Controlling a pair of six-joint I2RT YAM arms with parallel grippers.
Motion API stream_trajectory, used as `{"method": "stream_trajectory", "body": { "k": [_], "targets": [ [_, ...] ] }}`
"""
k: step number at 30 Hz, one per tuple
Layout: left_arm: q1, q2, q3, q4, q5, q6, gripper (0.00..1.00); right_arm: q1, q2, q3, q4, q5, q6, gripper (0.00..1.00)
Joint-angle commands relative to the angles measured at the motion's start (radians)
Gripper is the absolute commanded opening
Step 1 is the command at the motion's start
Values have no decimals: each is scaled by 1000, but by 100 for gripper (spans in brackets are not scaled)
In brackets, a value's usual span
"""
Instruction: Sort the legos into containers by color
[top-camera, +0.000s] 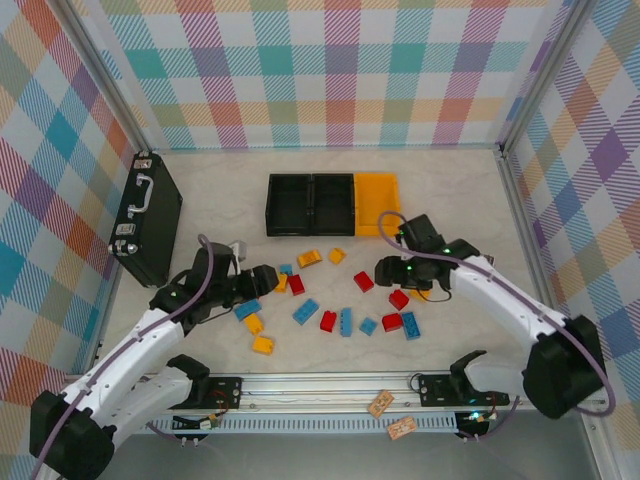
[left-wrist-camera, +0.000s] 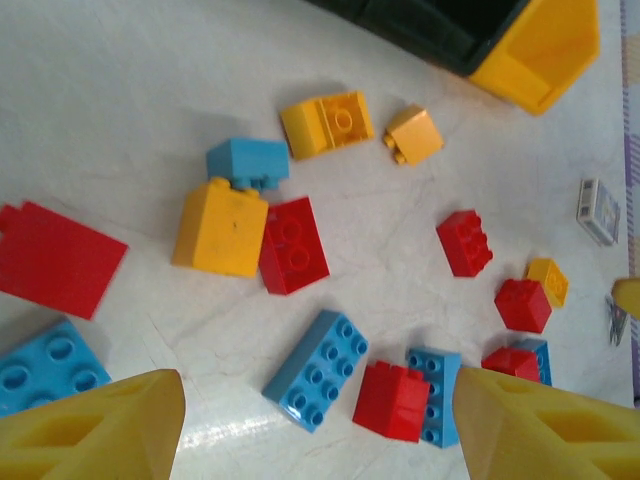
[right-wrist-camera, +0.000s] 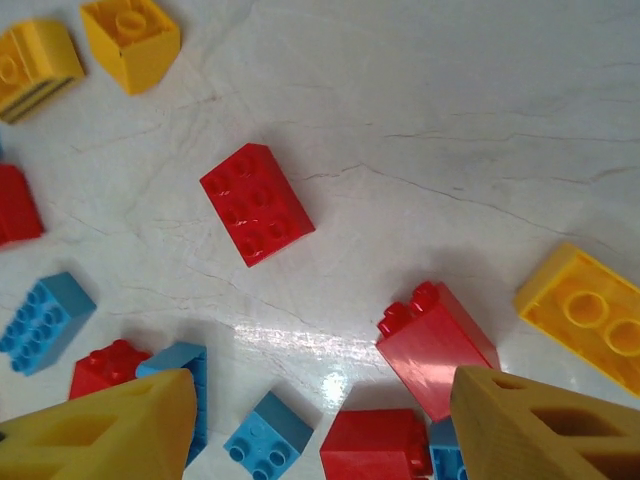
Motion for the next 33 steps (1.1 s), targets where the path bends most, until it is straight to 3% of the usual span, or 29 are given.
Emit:
{"method": "stream_trajectory", "body": {
  "k": [1,13,23,33],
  "targets": [
    [-39,-12,-29,-10,-50,-67,71,55,94,68,-2,84,-41,69],
    [-85,24,-37,15,-88,-85,72,157,459,238,10,153,-102,68],
    [-94,42,-60,34,-101,-94,72,189,574,300,-1,147,-115,46],
    [-100,100,-40,80,-90,-92,72,190,548,346,-52,150,-123,30]
  ]
}}
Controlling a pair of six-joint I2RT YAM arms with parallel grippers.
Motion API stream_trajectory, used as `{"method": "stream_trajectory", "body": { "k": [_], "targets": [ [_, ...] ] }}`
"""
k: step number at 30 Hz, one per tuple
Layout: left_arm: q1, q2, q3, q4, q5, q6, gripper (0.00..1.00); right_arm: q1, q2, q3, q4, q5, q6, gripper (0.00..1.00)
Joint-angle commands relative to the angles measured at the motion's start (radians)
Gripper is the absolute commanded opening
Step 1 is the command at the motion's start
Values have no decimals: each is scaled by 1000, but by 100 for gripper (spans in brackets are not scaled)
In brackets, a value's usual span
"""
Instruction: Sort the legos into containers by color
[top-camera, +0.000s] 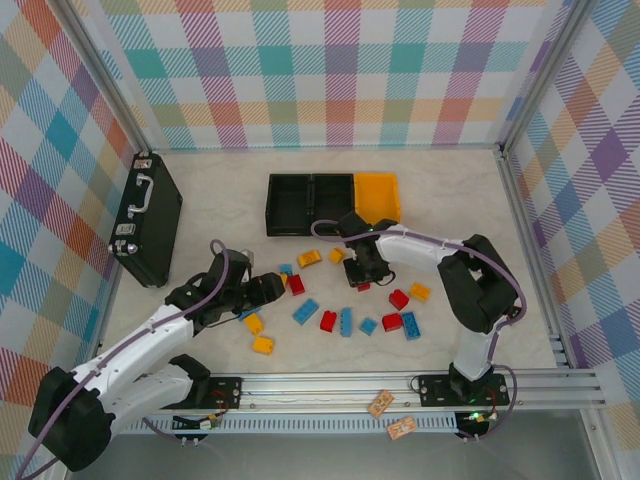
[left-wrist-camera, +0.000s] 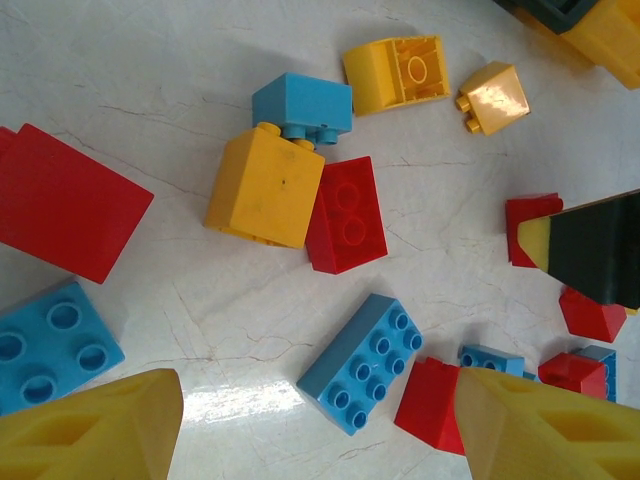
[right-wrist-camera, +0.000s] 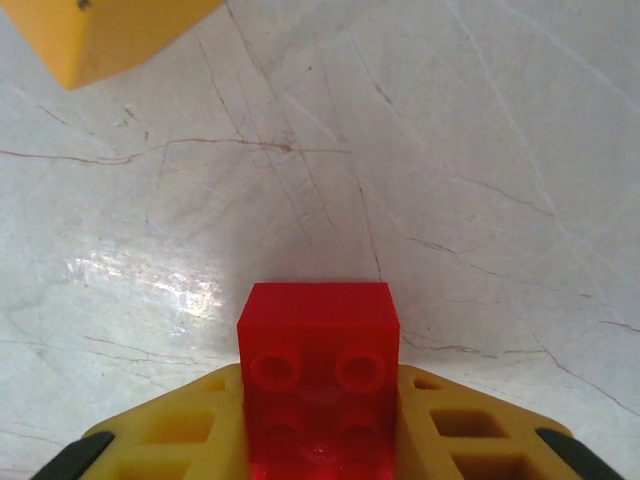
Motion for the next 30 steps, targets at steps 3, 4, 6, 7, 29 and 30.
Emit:
{"method": "stream_trajectory", "body": {
  "k": [3,4,6,7,29,30],
  "targets": [
    [-19,31,23,35,3,-5,72,5,-62,59,-64,19,-6,28],
    [-20,39,30,34,4,-2,72,4,-74,72,-74,20,-7,28],
    [-22,51,41,38,7,0,72,1,-92,99,-90,23,-9,28],
    [-25,56,47,43,9,0,72,-3,-100,113,-100,25,-7,28],
    [-180,231,209,100,-28,15,72,-271,206,626,-283,71,32,27],
    [-186,237,212,99,-33,15,72,-276,231,651,-288,70,31,27]
  ]
}}
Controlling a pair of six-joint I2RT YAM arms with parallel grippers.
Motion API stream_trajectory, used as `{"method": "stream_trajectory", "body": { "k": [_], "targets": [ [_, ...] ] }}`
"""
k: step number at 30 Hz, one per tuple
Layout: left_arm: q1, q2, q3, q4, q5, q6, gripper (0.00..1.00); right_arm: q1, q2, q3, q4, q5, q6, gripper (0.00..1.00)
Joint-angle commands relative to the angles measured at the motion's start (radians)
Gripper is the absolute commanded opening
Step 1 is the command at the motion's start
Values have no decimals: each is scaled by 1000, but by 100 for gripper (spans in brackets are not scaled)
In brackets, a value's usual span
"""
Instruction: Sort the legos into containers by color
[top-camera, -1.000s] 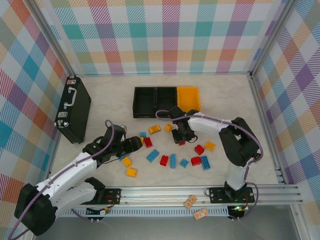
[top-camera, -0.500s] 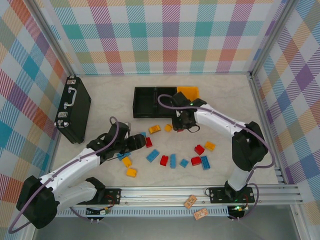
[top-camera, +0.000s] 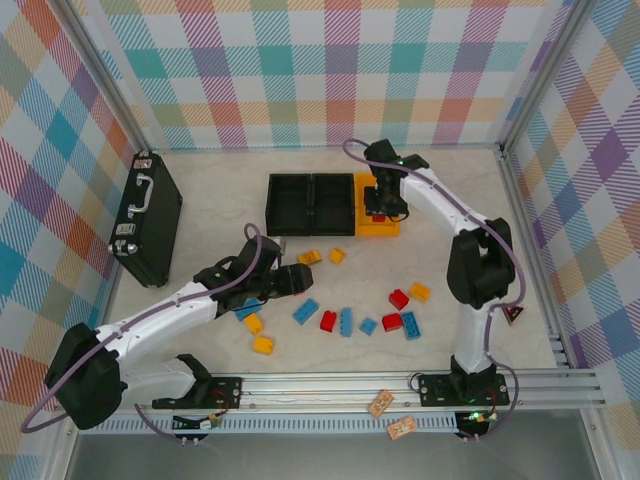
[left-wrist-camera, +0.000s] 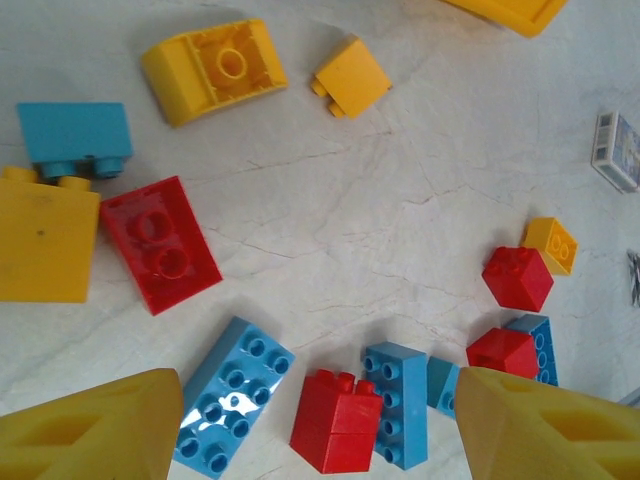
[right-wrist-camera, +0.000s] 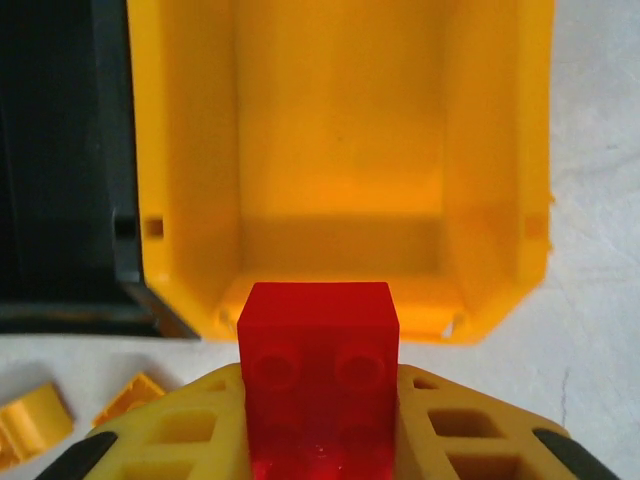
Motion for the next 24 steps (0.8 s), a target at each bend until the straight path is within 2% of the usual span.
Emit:
{"method": "stream_trajectory", "body": {
  "k": [1,6,17,21,24],
  "targets": [
    [-28,13,36,10,-26,11,72,-13,69,88,-74,10,8,27],
    [-49,19,39,0,-47,6,72,-32,158,182,-111,8,16,28],
    [-57,28,34,-8,-72,-3,72,-39,249,255,-124,-1,10,31],
    [-56,25,27,-16,-90,-11,72,-39,272,294,-142,-1,9,35],
    [-56,19,27,-31,-103,-17,72,-39,274,319,-155,3,8,43]
  ]
}}
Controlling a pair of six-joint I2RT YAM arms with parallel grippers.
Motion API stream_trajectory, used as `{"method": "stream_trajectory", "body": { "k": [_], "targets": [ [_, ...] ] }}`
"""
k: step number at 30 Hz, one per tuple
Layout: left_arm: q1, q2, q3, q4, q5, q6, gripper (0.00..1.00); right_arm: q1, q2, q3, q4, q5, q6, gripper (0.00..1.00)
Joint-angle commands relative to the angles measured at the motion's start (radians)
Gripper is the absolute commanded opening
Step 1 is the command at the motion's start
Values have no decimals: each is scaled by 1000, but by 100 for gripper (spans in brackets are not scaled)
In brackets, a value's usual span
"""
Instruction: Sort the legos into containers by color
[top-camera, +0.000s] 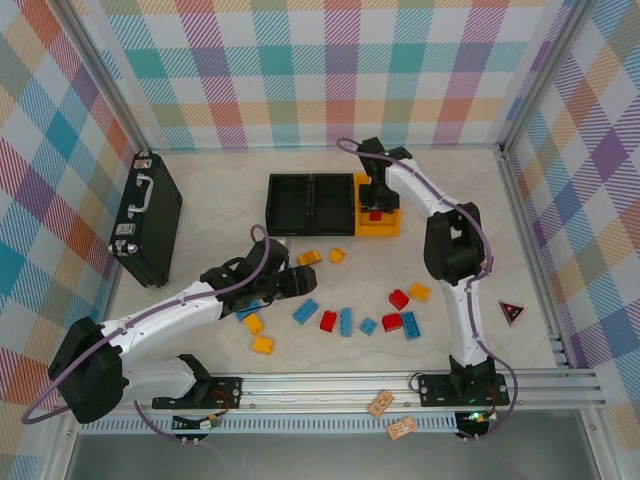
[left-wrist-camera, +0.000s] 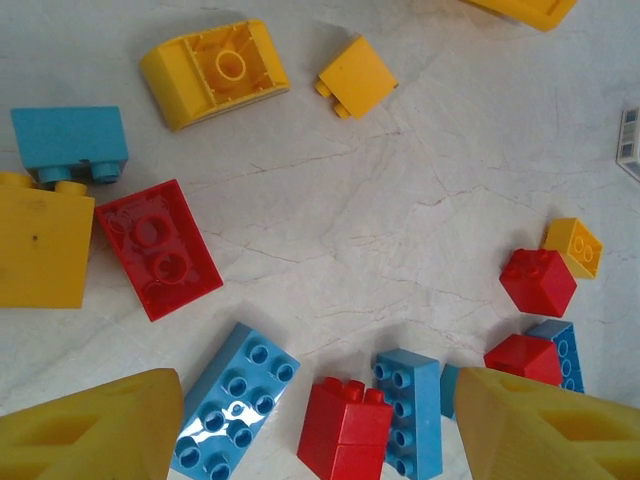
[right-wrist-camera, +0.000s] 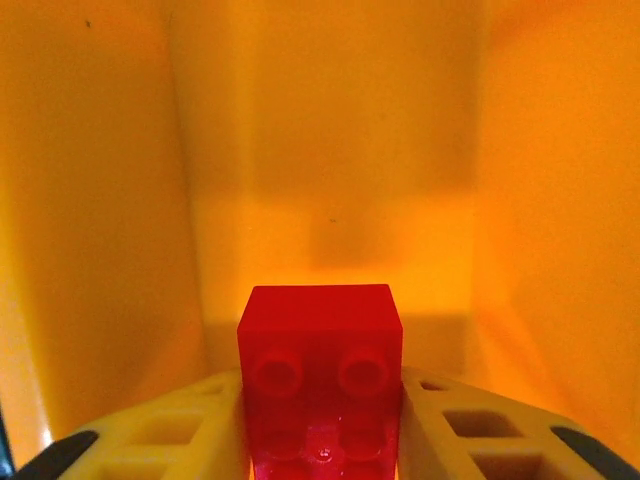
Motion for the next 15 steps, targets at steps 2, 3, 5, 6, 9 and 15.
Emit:
{"method": "stream_trajectory", "body": {
  "k": [2,3,5,6,9,15],
  "targets": [
    [-14,-10,16,-34,-37,-16,72,-5,-3,56,-43,-5,5,46],
    [-15,-12,17,-39,-41,-16,73,-5,-9,61,-48,-5,7,46],
    [-14,-13,23,-56,-56,-17,73,-5,-27,64,-50,-5,7,50],
    [-14,-14,27,-66,-63,-18,73,-5,-39,65,-51,-4,6,51],
    [-14,-13,40,-101,-95,-21,73,-5,-93,46,-48,-15,12,51],
    [-14,-13,61,-151,-135,-28,73,0,-296,-162,50,-86,29,51]
  ]
}}
